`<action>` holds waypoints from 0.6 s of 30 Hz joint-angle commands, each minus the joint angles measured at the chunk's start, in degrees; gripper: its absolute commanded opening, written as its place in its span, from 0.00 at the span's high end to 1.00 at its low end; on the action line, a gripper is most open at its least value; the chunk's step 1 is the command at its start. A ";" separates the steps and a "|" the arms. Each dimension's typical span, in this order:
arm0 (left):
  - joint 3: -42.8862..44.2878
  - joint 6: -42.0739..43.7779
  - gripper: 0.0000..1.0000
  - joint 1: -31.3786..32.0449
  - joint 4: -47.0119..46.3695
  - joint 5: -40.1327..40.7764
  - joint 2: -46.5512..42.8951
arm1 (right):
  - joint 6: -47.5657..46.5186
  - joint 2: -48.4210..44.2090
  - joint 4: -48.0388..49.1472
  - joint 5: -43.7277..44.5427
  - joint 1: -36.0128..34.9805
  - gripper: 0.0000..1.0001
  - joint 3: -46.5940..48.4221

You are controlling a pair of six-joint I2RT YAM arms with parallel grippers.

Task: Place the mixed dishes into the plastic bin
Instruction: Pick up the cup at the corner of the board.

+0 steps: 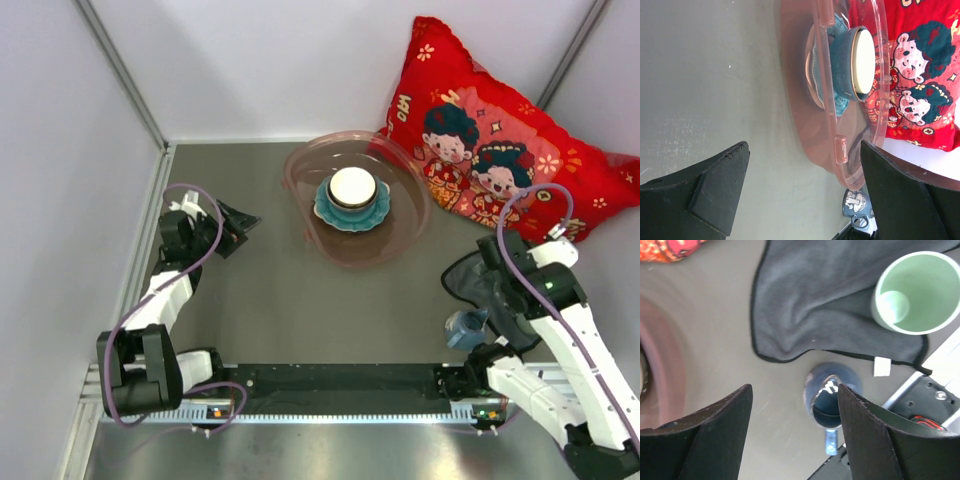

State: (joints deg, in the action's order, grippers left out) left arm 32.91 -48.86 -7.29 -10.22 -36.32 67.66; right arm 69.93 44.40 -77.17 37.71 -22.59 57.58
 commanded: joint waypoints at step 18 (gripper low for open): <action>1.55 -1.85 0.05 0.35 -6.92 -2.27 3.00 | -28.18 1.74 7.47 -22.25 38.67 0.32 -2.83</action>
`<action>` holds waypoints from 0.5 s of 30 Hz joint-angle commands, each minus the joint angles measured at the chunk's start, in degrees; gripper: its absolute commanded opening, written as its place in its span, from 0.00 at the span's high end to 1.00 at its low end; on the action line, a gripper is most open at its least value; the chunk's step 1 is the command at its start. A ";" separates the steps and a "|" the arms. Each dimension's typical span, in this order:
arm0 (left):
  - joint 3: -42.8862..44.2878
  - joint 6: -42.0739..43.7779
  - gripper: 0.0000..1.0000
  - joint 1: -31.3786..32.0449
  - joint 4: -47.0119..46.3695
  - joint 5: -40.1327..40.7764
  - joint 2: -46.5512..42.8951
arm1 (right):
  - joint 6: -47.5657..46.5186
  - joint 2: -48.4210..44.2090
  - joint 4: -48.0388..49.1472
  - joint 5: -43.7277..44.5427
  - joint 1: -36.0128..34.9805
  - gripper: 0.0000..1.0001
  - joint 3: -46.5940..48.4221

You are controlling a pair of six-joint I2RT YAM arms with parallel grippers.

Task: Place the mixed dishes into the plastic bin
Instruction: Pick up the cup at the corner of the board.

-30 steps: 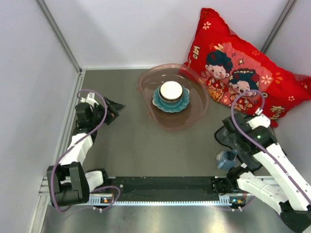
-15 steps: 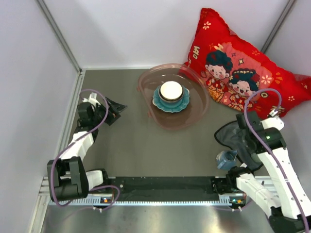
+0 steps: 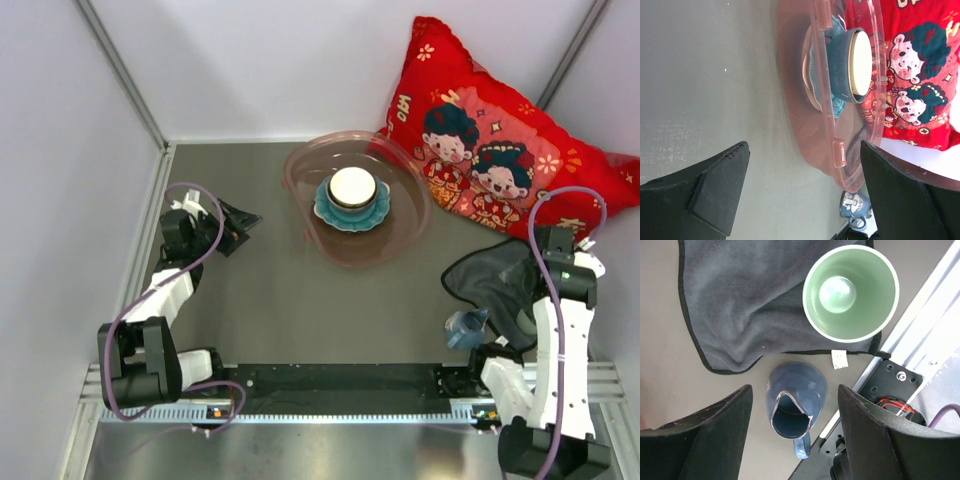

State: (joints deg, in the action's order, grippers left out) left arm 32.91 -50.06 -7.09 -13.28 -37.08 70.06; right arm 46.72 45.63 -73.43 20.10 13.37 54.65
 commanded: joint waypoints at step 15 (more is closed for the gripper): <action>1.90 -0.39 0.04 0.15 -2.28 -1.51 0.08 | -10.24 4.03 9.53 -7.96 11.93 0.32 0.28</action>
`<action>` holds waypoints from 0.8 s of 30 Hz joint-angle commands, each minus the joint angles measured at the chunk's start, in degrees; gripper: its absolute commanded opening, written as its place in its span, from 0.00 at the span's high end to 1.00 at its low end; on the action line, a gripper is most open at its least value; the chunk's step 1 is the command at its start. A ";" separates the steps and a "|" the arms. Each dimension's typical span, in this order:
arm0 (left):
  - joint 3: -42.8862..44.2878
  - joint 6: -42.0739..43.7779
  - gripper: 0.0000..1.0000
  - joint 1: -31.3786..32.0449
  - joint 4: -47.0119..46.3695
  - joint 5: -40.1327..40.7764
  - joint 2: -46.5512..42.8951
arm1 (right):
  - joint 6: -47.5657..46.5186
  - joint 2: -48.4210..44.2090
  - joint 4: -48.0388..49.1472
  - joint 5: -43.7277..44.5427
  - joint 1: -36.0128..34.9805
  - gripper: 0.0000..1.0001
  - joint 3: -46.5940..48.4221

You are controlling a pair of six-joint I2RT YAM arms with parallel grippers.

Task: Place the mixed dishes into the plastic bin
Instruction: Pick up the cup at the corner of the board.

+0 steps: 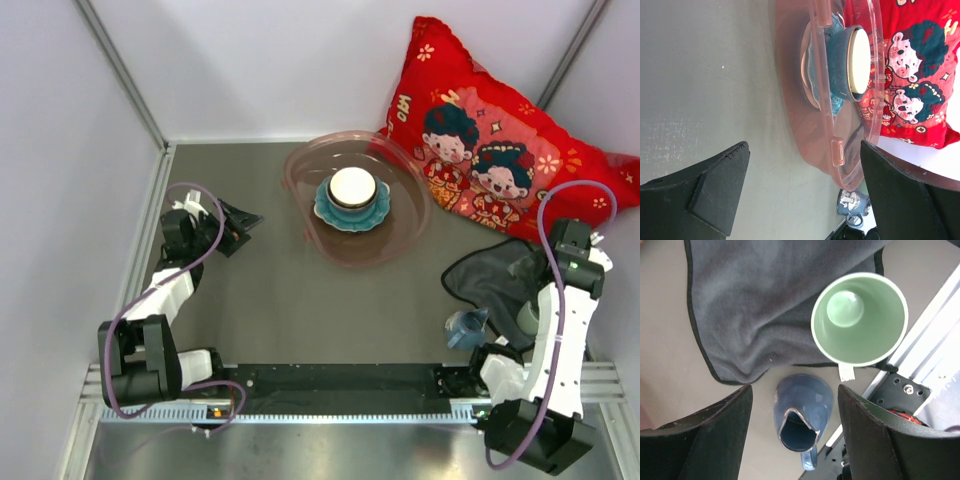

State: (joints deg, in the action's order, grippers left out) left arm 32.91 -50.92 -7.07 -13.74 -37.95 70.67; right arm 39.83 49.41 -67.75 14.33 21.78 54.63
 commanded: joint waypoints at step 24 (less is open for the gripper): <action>2.69 1.35 0.05 0.21 0.82 -0.10 -1.77 | -6.00 5.70 12.11 -9.85 15.84 0.32 -3.92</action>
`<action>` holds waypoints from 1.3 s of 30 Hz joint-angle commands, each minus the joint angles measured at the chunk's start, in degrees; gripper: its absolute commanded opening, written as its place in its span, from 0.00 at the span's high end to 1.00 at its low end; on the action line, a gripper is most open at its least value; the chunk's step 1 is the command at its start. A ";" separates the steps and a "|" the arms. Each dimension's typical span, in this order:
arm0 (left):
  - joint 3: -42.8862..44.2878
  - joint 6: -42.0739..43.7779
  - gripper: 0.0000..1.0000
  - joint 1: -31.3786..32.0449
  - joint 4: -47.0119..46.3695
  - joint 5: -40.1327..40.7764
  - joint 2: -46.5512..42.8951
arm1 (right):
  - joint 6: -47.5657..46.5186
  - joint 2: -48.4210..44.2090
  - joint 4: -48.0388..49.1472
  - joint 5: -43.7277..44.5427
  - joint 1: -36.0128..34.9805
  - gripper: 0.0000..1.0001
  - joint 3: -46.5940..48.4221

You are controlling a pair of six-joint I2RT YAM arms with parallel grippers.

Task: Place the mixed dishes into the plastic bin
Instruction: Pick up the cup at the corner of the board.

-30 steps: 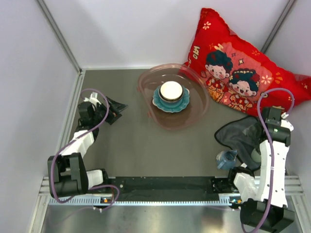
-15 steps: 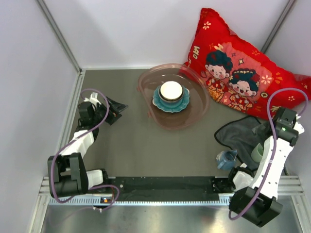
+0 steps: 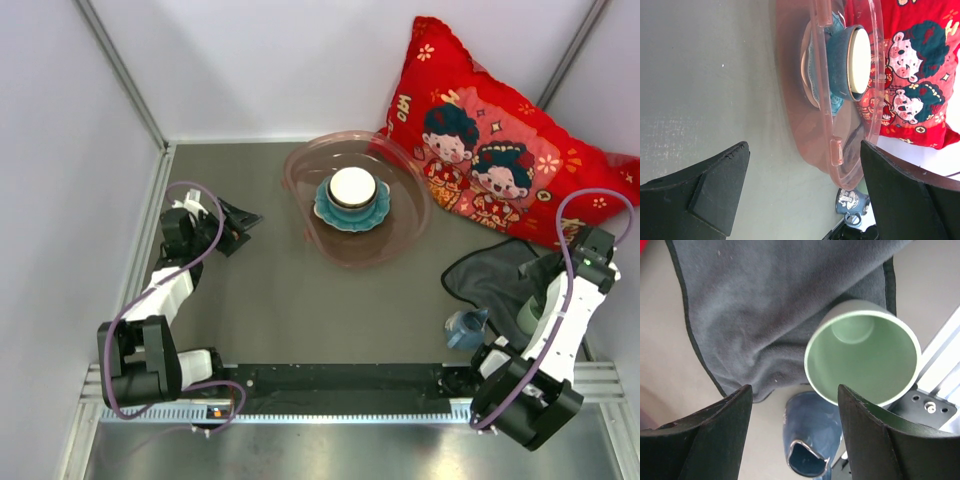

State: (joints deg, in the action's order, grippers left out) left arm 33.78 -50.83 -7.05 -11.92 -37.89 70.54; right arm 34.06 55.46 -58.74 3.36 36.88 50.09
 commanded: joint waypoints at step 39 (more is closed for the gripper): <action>0.50 1.08 0.04 0.11 -1.52 0.01 -1.99 | 4.17 4.40 12.25 3.15 3.28 1.00 -6.49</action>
State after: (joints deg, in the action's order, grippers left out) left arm 33.78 -50.81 -7.05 -11.90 -37.89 70.22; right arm 37.10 61.98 -48.01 5.98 39.62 43.92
